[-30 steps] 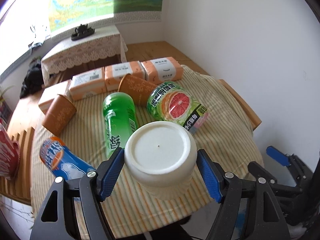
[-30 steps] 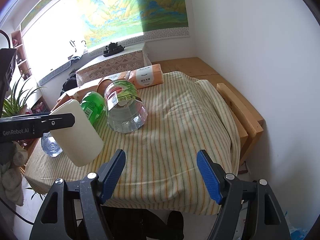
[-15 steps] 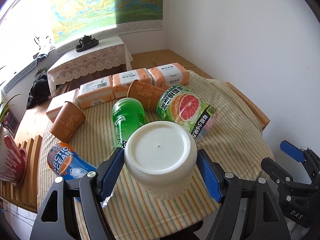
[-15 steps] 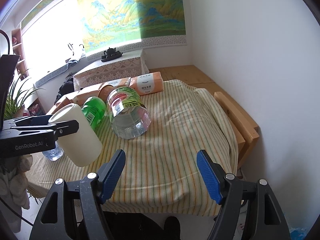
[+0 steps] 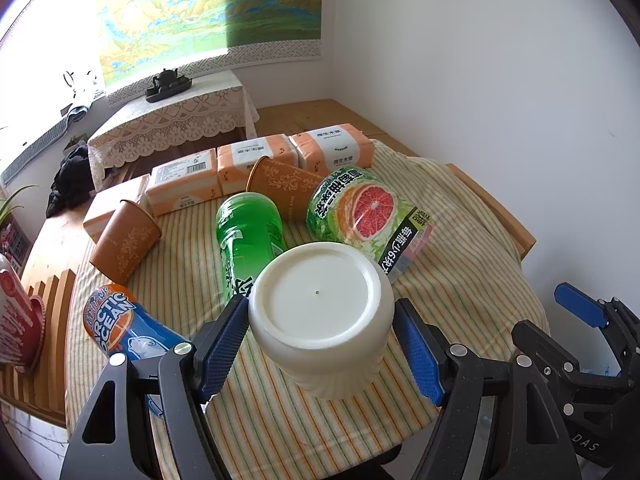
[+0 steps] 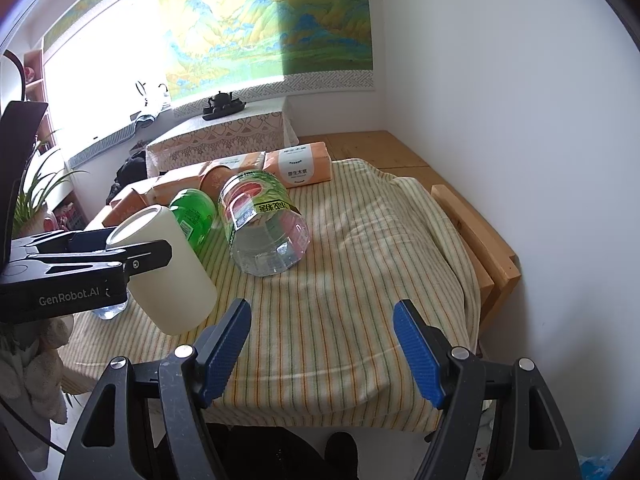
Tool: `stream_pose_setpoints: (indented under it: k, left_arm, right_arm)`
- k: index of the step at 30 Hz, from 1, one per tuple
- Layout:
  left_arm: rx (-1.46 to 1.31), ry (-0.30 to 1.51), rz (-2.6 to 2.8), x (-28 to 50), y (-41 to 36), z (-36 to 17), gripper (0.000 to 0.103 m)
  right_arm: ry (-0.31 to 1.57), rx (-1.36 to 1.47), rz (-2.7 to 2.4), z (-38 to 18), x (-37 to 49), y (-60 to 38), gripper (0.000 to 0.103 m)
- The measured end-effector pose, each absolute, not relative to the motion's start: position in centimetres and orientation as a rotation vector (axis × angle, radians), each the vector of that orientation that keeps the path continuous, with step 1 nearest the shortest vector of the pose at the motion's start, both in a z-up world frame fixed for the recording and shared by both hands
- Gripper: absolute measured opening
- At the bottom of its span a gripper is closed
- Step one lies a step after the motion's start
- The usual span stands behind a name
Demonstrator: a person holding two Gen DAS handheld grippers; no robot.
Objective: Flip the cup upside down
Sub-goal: 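Lower the white cup rim-down onto the tablecloth and open the left gripper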
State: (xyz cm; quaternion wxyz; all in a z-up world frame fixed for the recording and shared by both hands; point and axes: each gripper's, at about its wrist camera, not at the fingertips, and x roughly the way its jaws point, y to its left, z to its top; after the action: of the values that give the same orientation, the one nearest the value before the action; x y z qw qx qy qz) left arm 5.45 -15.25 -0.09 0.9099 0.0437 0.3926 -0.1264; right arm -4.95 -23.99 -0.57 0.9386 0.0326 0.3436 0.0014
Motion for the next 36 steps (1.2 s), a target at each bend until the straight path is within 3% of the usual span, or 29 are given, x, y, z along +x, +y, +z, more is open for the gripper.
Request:
stream_pose_setpoints:
  k: [16,20,25,36]
  left_arm:
    - [0.094,0.832,-0.288,5.8,-15.4,-0.8,0.077]
    - [0.096,0.828,-0.311,5.5,-15.6,-0.5,0.088]
    - [0.083,0.815,-0.306,5.1,-15.1,-0.1,0.092]
    - [0.029,0.717,-0.248,1.8,-11.3,2.3,0.093]
  right_arm:
    - [0.712,0.065,0.002,-0.9,-4.6,-23.4,0.07]
    - [0.712,0.065,0.002,-0.9,-4.6,-23.3,0.07]
    - [0.701,0.064,0.003,-0.7,-4.8,-23.2,0.07]
    - [0.66,0.084,0.019,0.5,-4.9,-22.3,0.07]
